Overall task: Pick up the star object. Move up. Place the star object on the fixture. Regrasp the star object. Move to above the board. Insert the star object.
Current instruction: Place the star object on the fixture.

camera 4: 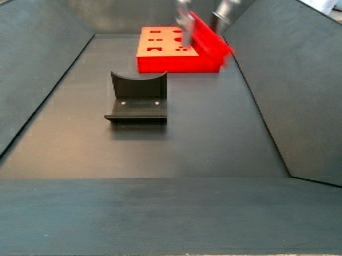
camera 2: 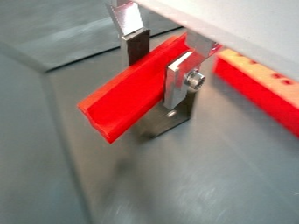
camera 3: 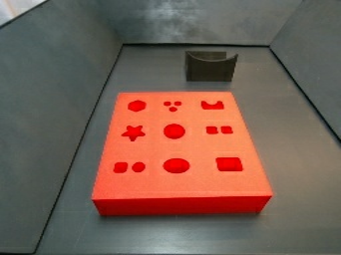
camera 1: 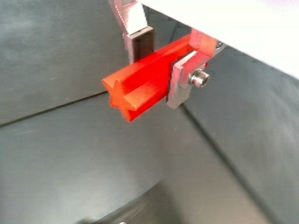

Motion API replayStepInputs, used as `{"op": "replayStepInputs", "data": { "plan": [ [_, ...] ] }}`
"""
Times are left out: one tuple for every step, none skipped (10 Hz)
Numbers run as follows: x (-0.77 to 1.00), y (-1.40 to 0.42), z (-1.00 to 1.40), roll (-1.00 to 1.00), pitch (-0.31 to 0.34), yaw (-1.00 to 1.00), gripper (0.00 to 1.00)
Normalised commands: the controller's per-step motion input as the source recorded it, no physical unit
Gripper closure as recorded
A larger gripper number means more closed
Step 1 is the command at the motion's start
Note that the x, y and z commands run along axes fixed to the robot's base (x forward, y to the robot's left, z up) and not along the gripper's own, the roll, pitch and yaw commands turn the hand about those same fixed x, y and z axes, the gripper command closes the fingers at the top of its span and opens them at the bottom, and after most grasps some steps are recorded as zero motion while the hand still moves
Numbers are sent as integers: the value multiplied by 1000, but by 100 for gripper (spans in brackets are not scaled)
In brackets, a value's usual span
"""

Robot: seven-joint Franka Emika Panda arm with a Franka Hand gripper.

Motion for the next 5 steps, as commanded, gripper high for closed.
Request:
{"op": "replayStepInputs", "data": {
  "plan": [
    [1000, -706, 113, -181, 183, -1000, 100],
    [1000, -623, 97, -207, 218, -1000, 100],
    [1000, -532, 83, -219, 237, -831, 100],
    [1000, -466, 75, -195, 213, -599, 100],
    [1000, -400, 63, -174, 185, -402, 100]
  ]
}}
